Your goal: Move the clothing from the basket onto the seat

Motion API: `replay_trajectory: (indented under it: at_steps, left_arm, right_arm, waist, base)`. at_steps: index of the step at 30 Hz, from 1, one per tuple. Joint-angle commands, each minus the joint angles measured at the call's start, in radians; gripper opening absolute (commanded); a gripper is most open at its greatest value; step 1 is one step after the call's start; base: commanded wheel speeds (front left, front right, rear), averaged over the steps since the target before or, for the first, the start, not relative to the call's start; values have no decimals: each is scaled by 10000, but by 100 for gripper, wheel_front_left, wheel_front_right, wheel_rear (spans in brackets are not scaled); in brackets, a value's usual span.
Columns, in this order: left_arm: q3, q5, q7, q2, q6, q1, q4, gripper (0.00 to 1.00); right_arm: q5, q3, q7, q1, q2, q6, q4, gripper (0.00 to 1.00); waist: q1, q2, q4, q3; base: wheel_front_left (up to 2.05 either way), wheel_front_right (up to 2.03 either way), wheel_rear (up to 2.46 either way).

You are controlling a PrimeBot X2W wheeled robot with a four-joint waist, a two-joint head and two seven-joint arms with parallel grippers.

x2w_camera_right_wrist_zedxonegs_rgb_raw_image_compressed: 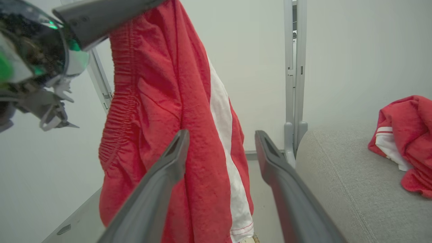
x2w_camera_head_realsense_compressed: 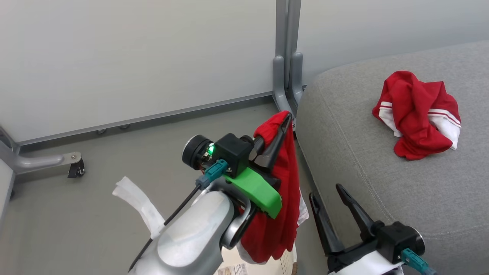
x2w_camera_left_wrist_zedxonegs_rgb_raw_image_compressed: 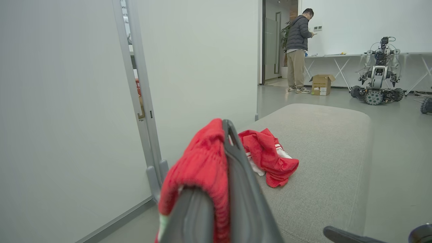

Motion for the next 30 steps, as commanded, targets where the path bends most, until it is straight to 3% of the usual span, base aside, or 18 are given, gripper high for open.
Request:
replay_trajectory:
  at_steps: [1,8,18,28,29,30]
  left_arm:
    - [-128,-85,56,24,84,-183,-187,0]
    - [-794,-264,480,27,315,-374,-929,0]
    - [-1569,-551,712,26,633,-489,-1450,0]
    - [-2200,-849,751,24,674,-677,-1684,0]
    - [-2210,-850,748,24,697,-690,-1630,0]
    - [-2204,-859,732,25,724,-704,-1580,0]
  right_arm:
    - [40,140,-33,-207,11,-1,56,100]
    - [-125,560,-33,-697,45,-1,484,100]
    - [-1191,-465,-33,-857,142,-1,942,100]
    - [-636,-56,-33,-917,180,-1,1517,100]
    - [-566,84,-33,-944,182,-1,1646,0]
    - [-434,214,-33,-941,169,-1,1815,0]
  waist:
    - [1,0,49,19]
    - [1,0,275,34]
    - [1,0,457,-55]
    - [1,0,738,-15]
    - [1,0,758,-4]
    - [1,0,776,9]
  base:
    - [0,0,0]
    - [0,0,0]
    - [0,0,0]
    - [0,0,0]
    - [0,0,0]
    - [0,0,0]
